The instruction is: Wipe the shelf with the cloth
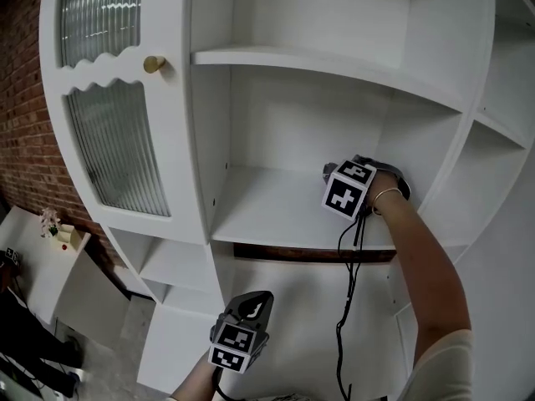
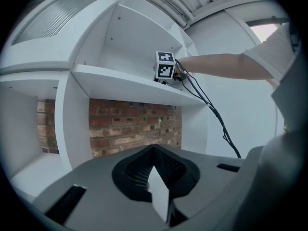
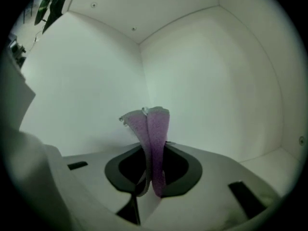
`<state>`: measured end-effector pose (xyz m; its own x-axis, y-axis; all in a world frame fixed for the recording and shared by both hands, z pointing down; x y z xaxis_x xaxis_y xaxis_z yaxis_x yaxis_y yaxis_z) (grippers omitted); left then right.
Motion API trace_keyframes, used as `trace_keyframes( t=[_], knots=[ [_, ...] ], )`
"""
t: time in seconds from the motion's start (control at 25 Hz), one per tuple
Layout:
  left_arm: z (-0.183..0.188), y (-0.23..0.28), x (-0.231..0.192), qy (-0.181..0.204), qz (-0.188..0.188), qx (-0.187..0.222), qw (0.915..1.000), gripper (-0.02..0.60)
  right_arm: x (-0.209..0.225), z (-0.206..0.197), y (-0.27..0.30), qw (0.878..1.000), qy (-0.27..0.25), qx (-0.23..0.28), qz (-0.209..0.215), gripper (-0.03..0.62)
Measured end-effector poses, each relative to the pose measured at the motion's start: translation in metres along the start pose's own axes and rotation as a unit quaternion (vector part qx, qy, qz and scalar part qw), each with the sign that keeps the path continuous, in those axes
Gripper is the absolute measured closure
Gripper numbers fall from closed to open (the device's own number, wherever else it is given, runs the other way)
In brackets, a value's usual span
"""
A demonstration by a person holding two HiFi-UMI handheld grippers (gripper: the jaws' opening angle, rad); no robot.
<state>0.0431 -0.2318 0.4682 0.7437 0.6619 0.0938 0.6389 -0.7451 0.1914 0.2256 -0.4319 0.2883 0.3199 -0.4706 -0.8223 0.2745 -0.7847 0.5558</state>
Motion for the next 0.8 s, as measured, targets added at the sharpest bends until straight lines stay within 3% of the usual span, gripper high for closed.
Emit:
trace_keyframes(
  t=[0.28,0.48,0.8],
  knots=[
    [-0.013,0.009,-0.018,-0.01,0.011,-0.016,0.9998,0.568,0.01,-0.009,0.034,1.0,-0.013,-0.009,0.007,0.519],
    [-0.019,0.014,-0.022,-0.014,0.013,-0.024,0.9995,0.568,-0.005,-0.013,0.038,0.998,-0.037,-0.022,0.043,0.519],
    [-0.016,0.01,-0.012,-0.005,0.012,-0.026,0.9996,0.568,-0.011,-0.017,0.03,0.998,-0.026,-0.02,0.046,0.519]
  ],
)
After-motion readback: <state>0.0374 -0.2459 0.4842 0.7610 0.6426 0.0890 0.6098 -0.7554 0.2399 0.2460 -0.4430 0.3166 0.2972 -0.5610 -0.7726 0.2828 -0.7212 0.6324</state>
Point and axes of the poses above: the fingertips, and each gripper's own axes: y forward along the fingers, x to its right, z out of its top, the point moved 1 cm from there along -y, backward along the fingers, and after that the axes turned 5 degrees about y, right-handed, at the moved point
